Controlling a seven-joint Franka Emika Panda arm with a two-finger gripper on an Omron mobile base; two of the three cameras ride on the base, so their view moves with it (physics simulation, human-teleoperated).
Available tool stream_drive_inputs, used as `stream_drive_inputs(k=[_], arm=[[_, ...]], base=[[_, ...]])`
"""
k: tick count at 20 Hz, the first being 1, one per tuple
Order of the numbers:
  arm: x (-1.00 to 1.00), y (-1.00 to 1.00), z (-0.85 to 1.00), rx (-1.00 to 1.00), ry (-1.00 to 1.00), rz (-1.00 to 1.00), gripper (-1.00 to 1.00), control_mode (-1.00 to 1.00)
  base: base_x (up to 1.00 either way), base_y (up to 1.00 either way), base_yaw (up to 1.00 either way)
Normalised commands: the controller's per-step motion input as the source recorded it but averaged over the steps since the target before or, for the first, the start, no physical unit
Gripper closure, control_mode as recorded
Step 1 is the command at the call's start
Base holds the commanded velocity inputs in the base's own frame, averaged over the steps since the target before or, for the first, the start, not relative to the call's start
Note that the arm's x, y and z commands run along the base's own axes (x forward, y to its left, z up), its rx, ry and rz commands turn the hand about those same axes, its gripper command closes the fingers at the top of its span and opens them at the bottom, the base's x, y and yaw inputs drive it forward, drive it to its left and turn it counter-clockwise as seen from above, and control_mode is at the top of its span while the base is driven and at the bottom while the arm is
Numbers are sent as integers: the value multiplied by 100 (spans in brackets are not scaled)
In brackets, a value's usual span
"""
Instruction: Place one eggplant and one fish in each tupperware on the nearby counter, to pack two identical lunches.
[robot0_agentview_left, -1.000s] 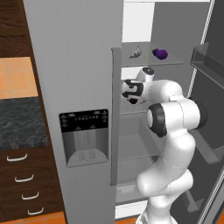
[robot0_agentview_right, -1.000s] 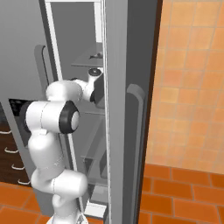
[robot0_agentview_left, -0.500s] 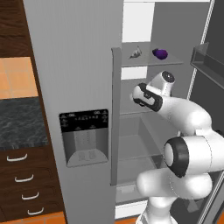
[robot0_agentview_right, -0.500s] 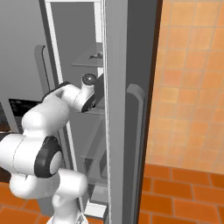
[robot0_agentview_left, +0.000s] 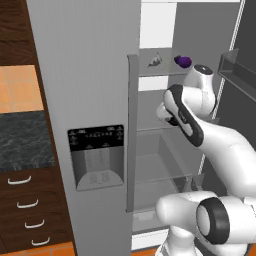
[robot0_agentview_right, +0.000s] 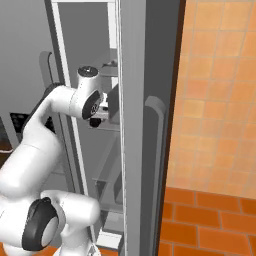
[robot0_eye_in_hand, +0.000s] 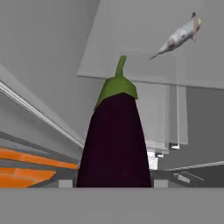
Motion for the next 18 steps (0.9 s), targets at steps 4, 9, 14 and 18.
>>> stream_drive_inputs(k=[4, 9, 14, 18], arm=[[-100, 0, -20, -22, 5, 0, 100, -100], [-100, 0, -68, -12, 0, 0, 100, -100], [-52, 0, -9, 0, 0, 1, 100, -100], [-16, 0, 0, 0, 0, 0, 100, 100]], base=[[0, 0, 0], [0, 0, 0], [0, 0, 0], [-19, 5, 0]])
